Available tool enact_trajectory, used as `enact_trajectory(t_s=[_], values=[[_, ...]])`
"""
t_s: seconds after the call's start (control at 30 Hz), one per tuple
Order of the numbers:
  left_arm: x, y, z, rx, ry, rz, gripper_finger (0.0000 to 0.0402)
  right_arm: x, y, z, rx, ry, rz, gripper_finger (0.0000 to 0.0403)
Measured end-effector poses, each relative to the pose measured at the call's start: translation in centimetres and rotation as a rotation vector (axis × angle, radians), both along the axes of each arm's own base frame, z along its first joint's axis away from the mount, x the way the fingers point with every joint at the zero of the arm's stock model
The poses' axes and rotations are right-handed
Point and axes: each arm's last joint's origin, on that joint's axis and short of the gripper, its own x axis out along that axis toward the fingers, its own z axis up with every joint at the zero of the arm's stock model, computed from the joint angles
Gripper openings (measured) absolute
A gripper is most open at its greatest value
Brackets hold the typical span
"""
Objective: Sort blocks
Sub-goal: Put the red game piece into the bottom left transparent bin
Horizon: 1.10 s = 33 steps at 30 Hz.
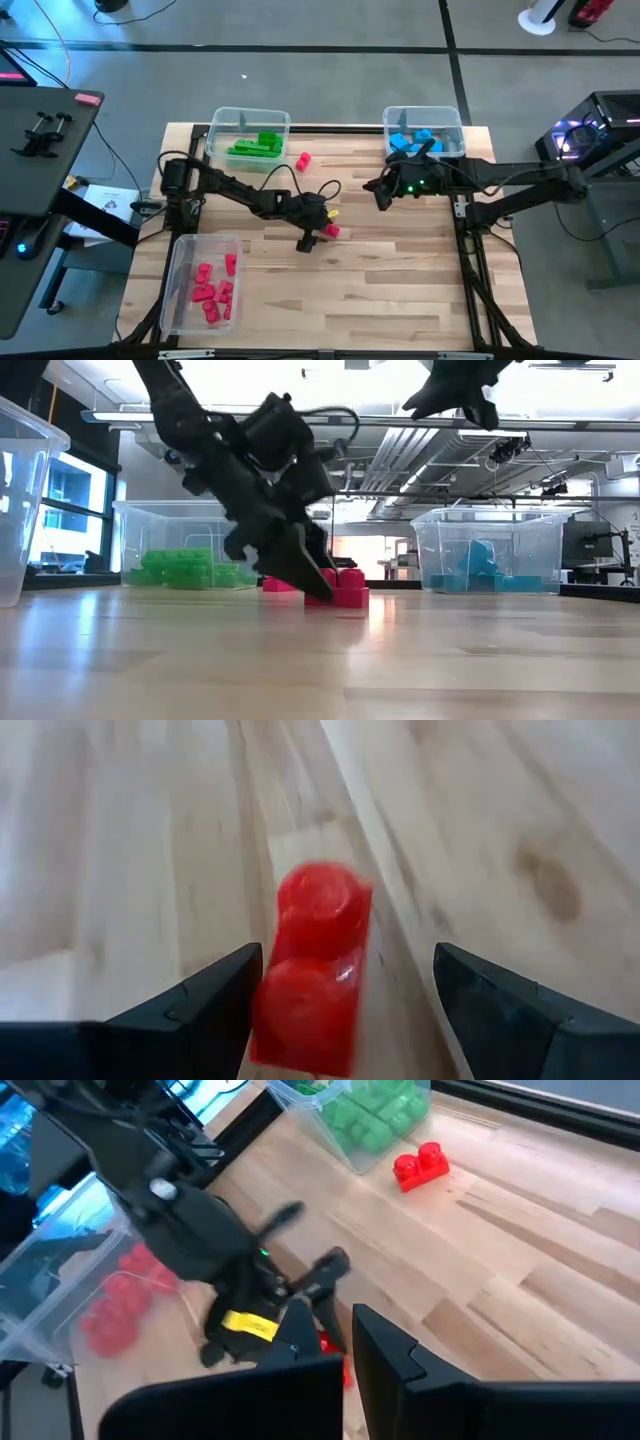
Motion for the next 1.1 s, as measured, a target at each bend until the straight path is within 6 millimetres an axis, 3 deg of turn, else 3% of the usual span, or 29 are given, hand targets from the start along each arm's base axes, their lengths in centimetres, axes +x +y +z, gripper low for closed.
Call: enact_trajectory(t_s=[0.27,0.37,0.5,0.6,0.73,0.83,1.0,1.1], values=[[1.0,0.1,-1.2,-0.051,0.069,0.046,0.0272,0.5,1.1,-0.3,0.019,-0.006,0.026,0.0],[0.8,-0.3,-0.9,-0.089,0.103,0.097,0.0223,0.7,1.3,-0.3,0.018,-0.008,0.034,0.0],[0.4,-0.6,-0.1,-0.12,0.13,0.124,0.0107,0.7,1.2,-0.3,0.0,-0.006,0.025,0.0],[-0.1,-0.3,1.1,-0.132,0.14,0.123,0.0093,0.7,1.1,-0.3,-0.029,-0.002,0.019,0.0],[-1.4,1.9,6.0,-0.141,0.055,0.199,0.0093,0.7,0.7,-0.3,-0.065,0.003,0.026,0.0],[-3.8,3.2,10.6,-0.14,-0.005,0.247,0.0093,0.8,0.2,-0.2,-0.098,0.005,0.027,0.0],[-10.3,3.3,18.5,-0.125,-0.149,0.367,0.01,0.7,-1.2,-0.1,-0.16,0.024,0.013,0.0],[-14.8,2.0,21.3,-0.203,-0.177,0.447,0.0101,0.7,-2.3,-0.1,-0.183,0.03,-0.011,0.0]])
